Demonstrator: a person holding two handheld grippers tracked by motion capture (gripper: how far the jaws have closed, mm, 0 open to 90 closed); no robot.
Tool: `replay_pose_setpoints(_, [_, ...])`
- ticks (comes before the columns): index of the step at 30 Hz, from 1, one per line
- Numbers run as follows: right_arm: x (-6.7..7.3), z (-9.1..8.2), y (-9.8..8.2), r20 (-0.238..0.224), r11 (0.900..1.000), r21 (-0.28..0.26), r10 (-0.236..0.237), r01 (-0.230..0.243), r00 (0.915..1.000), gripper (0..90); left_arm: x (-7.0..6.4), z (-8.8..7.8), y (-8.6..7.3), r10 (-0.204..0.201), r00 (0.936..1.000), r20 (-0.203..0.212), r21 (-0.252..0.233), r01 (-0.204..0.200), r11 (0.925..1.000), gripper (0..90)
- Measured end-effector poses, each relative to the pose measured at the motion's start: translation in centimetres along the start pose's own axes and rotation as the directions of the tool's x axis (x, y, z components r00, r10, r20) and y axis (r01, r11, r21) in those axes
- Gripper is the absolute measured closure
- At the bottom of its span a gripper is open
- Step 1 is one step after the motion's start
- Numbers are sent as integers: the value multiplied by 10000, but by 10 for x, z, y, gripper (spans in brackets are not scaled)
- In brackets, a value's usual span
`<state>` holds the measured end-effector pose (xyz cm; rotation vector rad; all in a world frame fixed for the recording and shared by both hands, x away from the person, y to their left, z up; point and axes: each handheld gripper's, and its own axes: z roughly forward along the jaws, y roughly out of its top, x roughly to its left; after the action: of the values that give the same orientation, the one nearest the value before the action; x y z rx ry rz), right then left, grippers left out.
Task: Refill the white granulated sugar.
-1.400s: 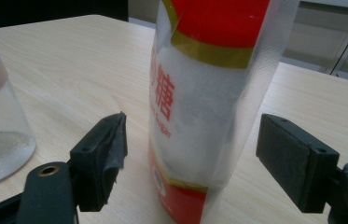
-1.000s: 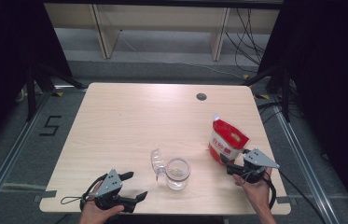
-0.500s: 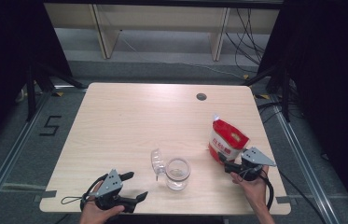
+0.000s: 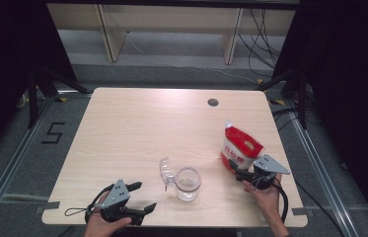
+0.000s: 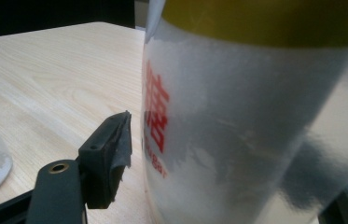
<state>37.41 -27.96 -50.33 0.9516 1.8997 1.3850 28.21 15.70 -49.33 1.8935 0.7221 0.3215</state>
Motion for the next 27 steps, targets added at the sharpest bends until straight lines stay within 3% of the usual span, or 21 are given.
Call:
replay_pose_setpoints(9, [0, 2, 0, -404, 10000, -91, -33, 29, 9992, 295, 0, 0, 0, 157, 9998, -82, 133, -155, 9998, 154])
replay_pose_setpoints(11, [3, 0, 0, -505, 9989, 278, 383, -369, 9980, 296, -1, 0, 0, 56, 10000, -9, 1, -56, 10000, 154])
replay_pose_setpoints(12, [2, 2, 0, -329, 9995, 57, 302, -300, 9990, 296, -1, 0, 0, 63, 10000, -32, 37, -63, 10000, 154])
replay_pose_setpoints(13, [3, 1, -1, -226, 9984, 127, 547, -544, 9982, 296, 0, 0, 0, 176, 9998, -51, 143, -175, 9997, 154])
replay_pose_setpoints(15, [1, 4, -1, -182, 9991, -94, 417, -419, 9990, 300, -1, 0, 0, 65, 10000, -33, 67, -65, 10000, 154])
replay_pose_setpoints(17, [0, 6, -2, -262, 9988, -228, 427, -433, 9987, 300, 0, 0, 0, 247, 9997, 38, 48, -248, 9997, 154])
replay_pose_setpoints(18, [-1, 5, -1, -302, 9994, 0, 348, -349, 9989, 300, -1, 1, 0, 27, 10000, 21, 54, -27, 10000, 154])
replay_pose_setpoints(20, [-1, 8, -3, -206, 9981, -452, 402, -411, 9990, 301, -1, 1, 0, 23, 10000, 36, 53, -24, 10000, 154])
replay_pose_setpoints(22, [-4, 7, -3, -649, 9986, -230, 451, -466, 9969, 303, -1, 1, 0, 244, 9997, 71, 43, -244, 9997, 154])
replay_pose_setpoints(23, [0, 6, -3, -329, 9975, -103, 691, -695, 9971, 304, 0, 1, 0, 259, 9996, 66, 43, -260, 9997, 154])
replay_pose_setpoints(24, [-3, 8, -4, -210, 9988, -260, 407, -413, 9989, 304, 0, 1, 0, 264, 9996, 65, 41, -264, 9996, 154])
replay_pose_setpoints(25, [-3, 8, -4, -307, 9982, -224, 543, -550, 9981, 304, -1, 1, 0, 35, 10000, 35, 49, -35, 10000, 154])
replay_pose_setpoints(27, [-3, 8, -4, -282, 9985, -83, 544, -547, 9981, 307, -1, 1, 0, 34, 10000, 26, 53, -34, 10000, 154])
